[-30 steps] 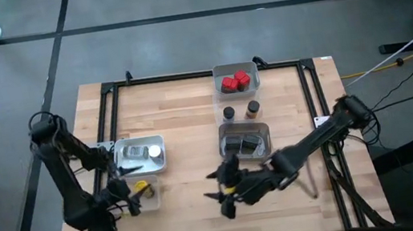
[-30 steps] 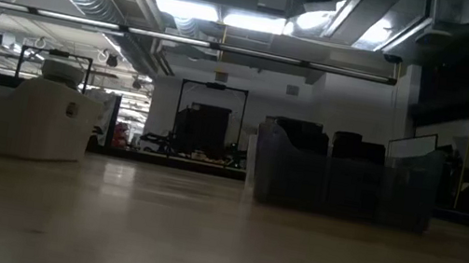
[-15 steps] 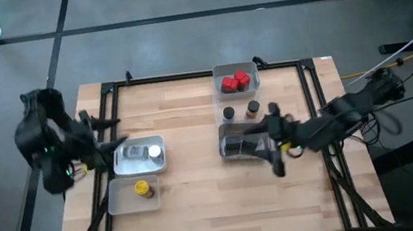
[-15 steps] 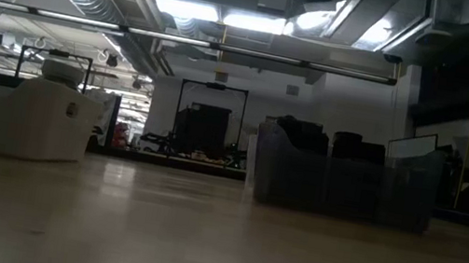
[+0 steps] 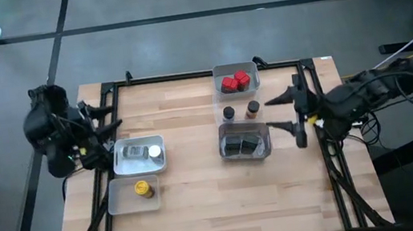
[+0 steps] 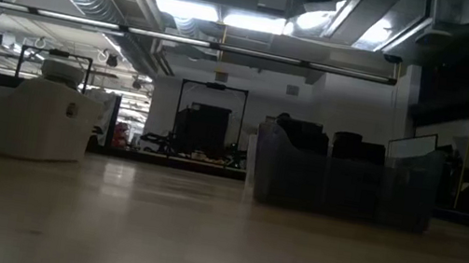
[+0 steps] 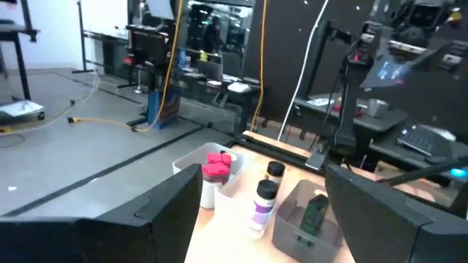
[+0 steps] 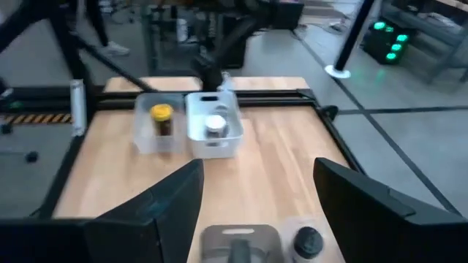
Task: Sort spices by type
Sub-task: Return to Home Position
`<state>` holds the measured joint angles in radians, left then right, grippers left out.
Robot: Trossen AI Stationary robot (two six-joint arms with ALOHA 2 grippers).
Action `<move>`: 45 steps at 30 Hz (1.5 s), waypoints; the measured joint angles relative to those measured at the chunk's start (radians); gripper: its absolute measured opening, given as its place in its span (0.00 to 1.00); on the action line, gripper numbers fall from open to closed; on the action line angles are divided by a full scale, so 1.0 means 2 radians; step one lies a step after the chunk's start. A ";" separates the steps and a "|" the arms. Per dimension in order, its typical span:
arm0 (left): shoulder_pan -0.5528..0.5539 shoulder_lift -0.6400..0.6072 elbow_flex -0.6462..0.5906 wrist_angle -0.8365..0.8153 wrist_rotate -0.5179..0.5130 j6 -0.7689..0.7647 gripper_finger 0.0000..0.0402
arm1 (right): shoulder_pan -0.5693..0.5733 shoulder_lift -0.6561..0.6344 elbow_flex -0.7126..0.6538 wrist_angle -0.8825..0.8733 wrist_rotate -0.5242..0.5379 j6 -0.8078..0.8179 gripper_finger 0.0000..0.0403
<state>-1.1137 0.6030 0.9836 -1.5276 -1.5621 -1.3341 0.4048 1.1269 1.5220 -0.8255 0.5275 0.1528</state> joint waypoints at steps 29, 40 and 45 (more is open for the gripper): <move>0.112 0.082 -0.211 0.474 0.065 0.048 0.69 | -0.473 -0.176 -0.468 0.411 -0.616 0.039 0.64; 0.325 0.152 -0.211 0.862 0.450 0.475 0.69 | -0.497 -0.203 -0.468 0.341 -0.687 0.013 0.64; 0.383 0.116 -0.211 0.872 0.570 0.540 0.69 | -0.497 -0.272 -0.468 0.263 -0.665 -0.011 0.64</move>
<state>-0.3474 0.8356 0.5621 0.2171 -0.4228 -0.2539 -0.5900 0.5834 0.5858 -0.2985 -0.8032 0.1313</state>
